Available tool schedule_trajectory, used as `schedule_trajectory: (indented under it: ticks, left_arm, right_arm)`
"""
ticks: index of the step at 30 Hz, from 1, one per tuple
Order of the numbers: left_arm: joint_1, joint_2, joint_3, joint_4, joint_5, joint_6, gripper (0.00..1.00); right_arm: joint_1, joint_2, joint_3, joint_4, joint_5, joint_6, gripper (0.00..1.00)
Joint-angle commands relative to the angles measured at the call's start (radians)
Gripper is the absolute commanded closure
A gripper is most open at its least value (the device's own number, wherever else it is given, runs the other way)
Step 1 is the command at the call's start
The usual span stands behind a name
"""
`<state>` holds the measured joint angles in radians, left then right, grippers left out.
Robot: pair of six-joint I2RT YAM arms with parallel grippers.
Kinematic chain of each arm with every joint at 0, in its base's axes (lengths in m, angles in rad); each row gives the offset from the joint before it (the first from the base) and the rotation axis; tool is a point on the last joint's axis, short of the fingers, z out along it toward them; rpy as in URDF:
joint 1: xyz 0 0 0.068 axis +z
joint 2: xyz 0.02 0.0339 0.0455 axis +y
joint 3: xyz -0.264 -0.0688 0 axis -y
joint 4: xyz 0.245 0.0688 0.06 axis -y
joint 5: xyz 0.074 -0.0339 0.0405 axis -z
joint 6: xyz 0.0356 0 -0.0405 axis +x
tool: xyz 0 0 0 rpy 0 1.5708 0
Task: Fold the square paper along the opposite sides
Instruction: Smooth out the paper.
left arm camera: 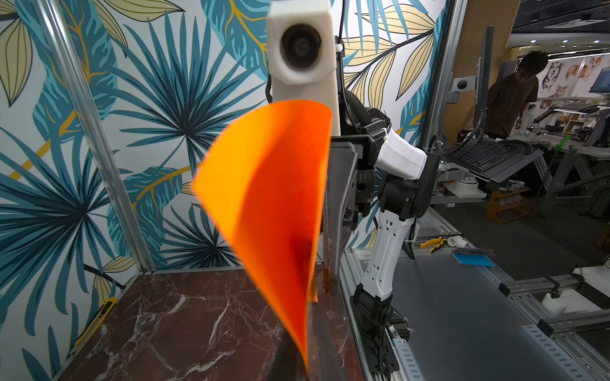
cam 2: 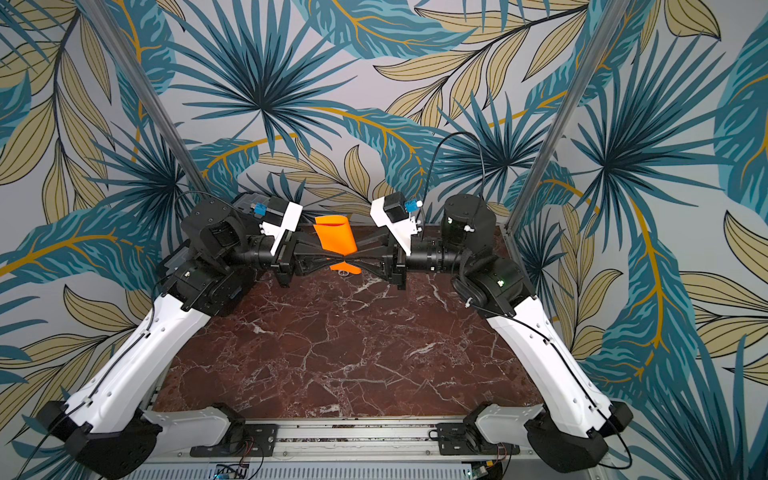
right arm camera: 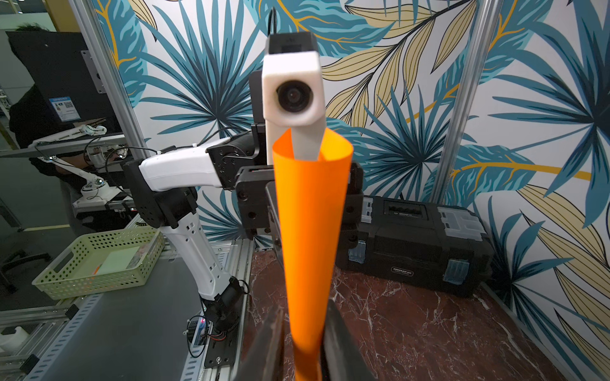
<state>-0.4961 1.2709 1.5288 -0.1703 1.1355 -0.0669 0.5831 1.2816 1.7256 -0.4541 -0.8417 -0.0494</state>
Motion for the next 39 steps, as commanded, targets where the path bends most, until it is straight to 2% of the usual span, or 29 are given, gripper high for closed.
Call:
schedule_trajectory:
  ticks: [1, 29, 39]
  left_arm:
    - [0.004, -0.002, 0.047, -0.011, -0.012, 0.016, 1.00]
    - [0.004, -0.028, 0.045, 0.002, -0.035, 0.016, 1.00]
    - [0.004, -0.037, 0.044, 0.000, -0.036, 0.018, 1.00]
  right_arm:
    - [-0.001, -0.013, -0.004, -0.011, 0.007, -0.012, 0.76]
    - [-0.001, 0.011, -0.023, -0.010, -0.001, -0.012, 0.78]
    - [-0.001, 0.013, -0.026, -0.010, 0.006, -0.013, 0.83]
